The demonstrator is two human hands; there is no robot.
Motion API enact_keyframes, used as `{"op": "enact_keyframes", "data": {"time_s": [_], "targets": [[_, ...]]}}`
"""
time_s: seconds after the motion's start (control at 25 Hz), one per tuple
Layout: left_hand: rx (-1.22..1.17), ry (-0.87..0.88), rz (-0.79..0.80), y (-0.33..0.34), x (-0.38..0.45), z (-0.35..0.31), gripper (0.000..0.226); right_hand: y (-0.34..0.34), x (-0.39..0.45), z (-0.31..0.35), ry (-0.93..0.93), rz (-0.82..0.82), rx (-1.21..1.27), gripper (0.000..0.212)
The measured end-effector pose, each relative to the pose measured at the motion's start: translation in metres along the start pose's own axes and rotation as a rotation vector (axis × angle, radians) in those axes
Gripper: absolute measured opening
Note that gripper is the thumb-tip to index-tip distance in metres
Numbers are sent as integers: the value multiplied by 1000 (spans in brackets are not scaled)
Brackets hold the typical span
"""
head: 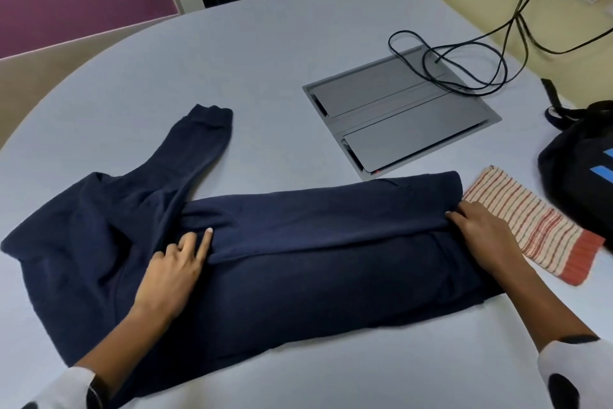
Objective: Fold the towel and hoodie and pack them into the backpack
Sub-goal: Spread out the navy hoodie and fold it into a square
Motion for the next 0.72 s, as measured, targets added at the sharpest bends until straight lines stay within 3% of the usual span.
{"op": "enact_keyframes", "data": {"time_s": [0.12, 0.2, 0.28, 0.36, 0.44, 0.48, 0.6, 0.72], "targets": [[0, -46, 136, 11, -7, -10, 90, 12, 2, -9, 52, 163, 16, 41], [-94, -51, 221, 7, -4, -16, 86, 4, 6, -12, 89, 214, 17, 42], [-238, -119, 186, 2, 4, -15, 66, -15, 15, -6, 151, 76, 81, 32], [-657, -114, -61, -18, 24, -23, 46, -24, 26, 17, 135, -117, 194, 40], [-909, -131, -382, -39, 41, -29, 38, -8, 33, 65, 56, -42, 223, 54], [-920, -128, -405, -39, 51, -35, 44, 9, 30, 95, 0, 50, 214, 62], [-721, -101, -224, -9, 73, -62, 66, 48, 11, 168, -202, 146, 95, 80], [-587, -239, -50, 23, 72, -59, 81, 54, 21, 164, -202, 94, -53, 83]]}}
Point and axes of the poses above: each hand's wrist, its own x-axis towards the middle knuckle, its own y-axis out of the palm, z = x × y, the point moved 7 cm from there along x, towards the middle knuckle, and after that the axes turned 11 degrees about y, right-handed, at the moved point
